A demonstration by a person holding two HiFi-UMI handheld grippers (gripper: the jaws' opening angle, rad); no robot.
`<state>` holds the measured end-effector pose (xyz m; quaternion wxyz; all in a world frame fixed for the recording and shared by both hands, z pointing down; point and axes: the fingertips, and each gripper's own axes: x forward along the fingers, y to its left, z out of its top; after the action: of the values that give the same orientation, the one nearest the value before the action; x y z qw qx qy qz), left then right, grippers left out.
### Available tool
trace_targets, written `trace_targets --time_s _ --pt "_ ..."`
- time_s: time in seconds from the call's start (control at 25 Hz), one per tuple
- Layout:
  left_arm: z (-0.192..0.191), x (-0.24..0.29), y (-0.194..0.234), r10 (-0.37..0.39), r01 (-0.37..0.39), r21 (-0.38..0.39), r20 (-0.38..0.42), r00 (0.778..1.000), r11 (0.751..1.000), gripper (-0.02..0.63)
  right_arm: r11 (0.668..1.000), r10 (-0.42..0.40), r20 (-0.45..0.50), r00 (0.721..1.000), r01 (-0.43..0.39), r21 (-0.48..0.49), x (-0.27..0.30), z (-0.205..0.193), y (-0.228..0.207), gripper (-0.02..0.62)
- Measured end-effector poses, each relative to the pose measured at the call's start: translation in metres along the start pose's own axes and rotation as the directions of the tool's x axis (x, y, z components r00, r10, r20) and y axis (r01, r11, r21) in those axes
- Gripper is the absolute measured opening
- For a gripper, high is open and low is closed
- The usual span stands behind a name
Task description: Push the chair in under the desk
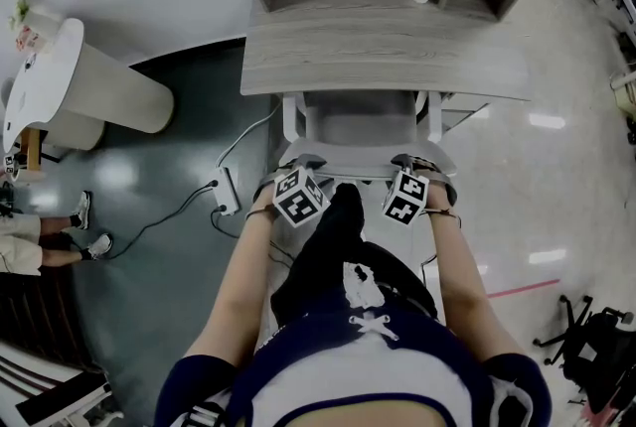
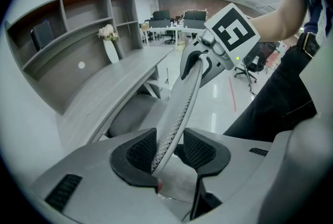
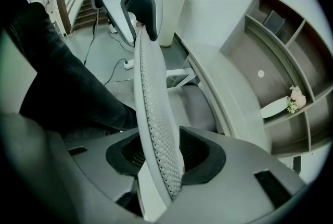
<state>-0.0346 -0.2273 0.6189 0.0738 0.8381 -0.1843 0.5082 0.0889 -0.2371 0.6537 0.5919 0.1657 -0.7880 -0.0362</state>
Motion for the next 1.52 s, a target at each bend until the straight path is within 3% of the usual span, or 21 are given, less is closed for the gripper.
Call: trace_targets --time_s 0.6,1.08,1.28,1.52 --pt "0.008 0.004 0.020 -0.008 0.008 0.010 -0.002 1.000 1.000 0.164 1.000 0.021 -0.009 1.000 -0.021 0.011 0.007 0.003 -0.021 0.155" --pt "0.011 -0.002 0.017 -0.038 0.039 -0.051 0.017 0.999 0.998 0.164 1.000 0.023 -0.019 1.000 -0.023 0.012 -0.001 0.001 -0.017 0.155" --pt "0.029 -0.026 0.024 -0.024 0.037 -0.105 0.128 0.991 0.994 0.143 1.000 -0.006 0.014 1.000 0.006 -0.003 -0.022 0.007 -0.017 0.156" --pt "0.052 -0.055 0.052 0.091 -0.055 -0.147 0.250 0.964 0.988 0.141 0.998 -0.034 0.118 0.992 0.027 0.056 -0.053 0.025 -0.022 0.161"
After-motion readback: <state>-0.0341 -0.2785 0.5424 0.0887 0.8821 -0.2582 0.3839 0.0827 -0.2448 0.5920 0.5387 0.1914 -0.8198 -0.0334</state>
